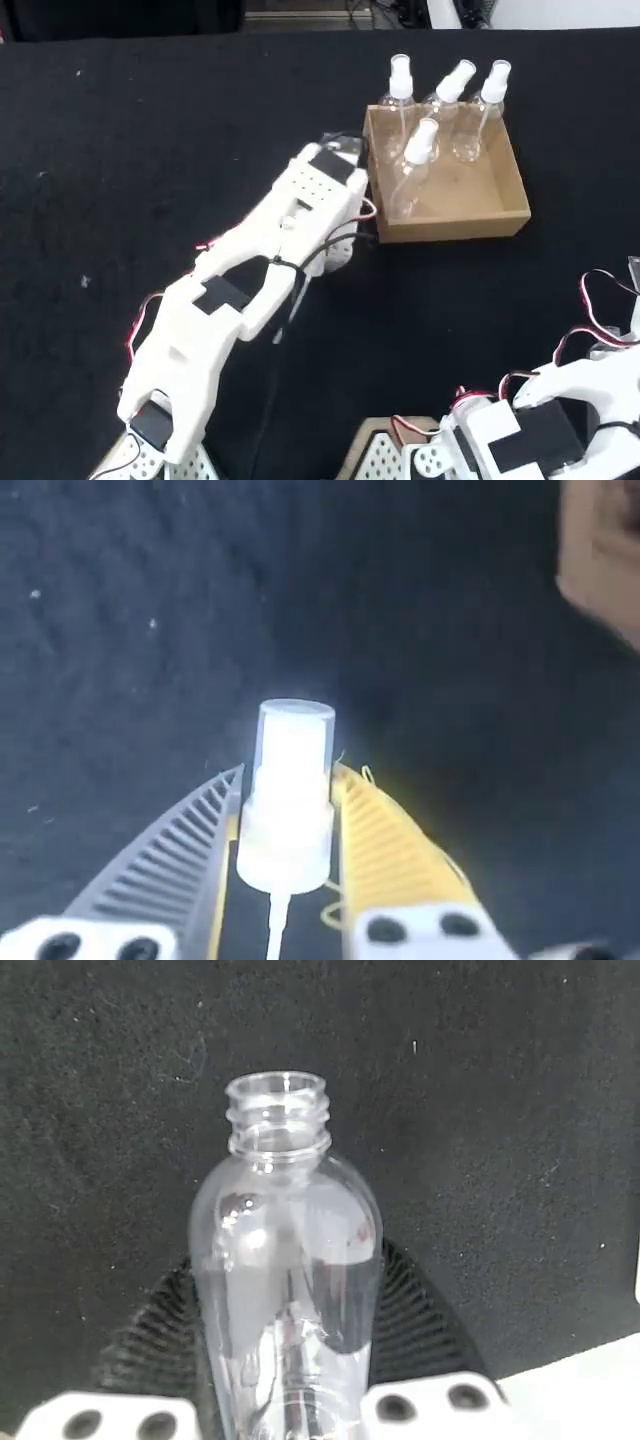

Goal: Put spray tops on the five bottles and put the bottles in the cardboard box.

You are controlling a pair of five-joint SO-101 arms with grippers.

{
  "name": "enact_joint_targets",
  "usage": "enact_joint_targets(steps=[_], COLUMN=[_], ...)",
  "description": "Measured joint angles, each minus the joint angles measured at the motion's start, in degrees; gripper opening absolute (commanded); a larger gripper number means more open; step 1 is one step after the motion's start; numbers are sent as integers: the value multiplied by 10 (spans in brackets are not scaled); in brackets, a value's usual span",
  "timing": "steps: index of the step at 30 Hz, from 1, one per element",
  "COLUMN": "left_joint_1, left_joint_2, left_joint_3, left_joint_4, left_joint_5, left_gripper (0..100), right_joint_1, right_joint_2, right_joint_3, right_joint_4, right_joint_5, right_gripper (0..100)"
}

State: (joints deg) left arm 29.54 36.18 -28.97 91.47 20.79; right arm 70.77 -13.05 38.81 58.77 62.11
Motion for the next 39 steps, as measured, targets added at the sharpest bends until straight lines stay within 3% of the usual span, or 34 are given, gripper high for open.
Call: enact_joint_targets(steps=[3,9,17,22,26,31,35,39], left_joint_1=[-16,-76,-98,-184,-267,-350,-385,-387], left_joint_2=[0,-18,-192,-262,-280,-297,-297,-297], left_joint_3=[-56,-62,86,194,290,438,519,529], left_joint_4=[66,85,86,72,25,-104,-212,-269], left_joint_5=[-41,-64,-110,-134,-156,-186,-199,-199], left_gripper=[29,29,30,30,30,30,30,30], right_joint_1=[-8,-42,-99,-166,-261,-436,-599,-734], right_joint_2=[0,0,-18,-113,-222,-356,-400,-404], right_joint_3=[0,0,6,69,150,179,180,182], right_joint_4=[0,0,60,69,69,97,143,115], right_joint_5=[-23,-64,-111,-168,-222,-297,-366,-435], right_gripper=[11,11,11,11,11,11,11,11])
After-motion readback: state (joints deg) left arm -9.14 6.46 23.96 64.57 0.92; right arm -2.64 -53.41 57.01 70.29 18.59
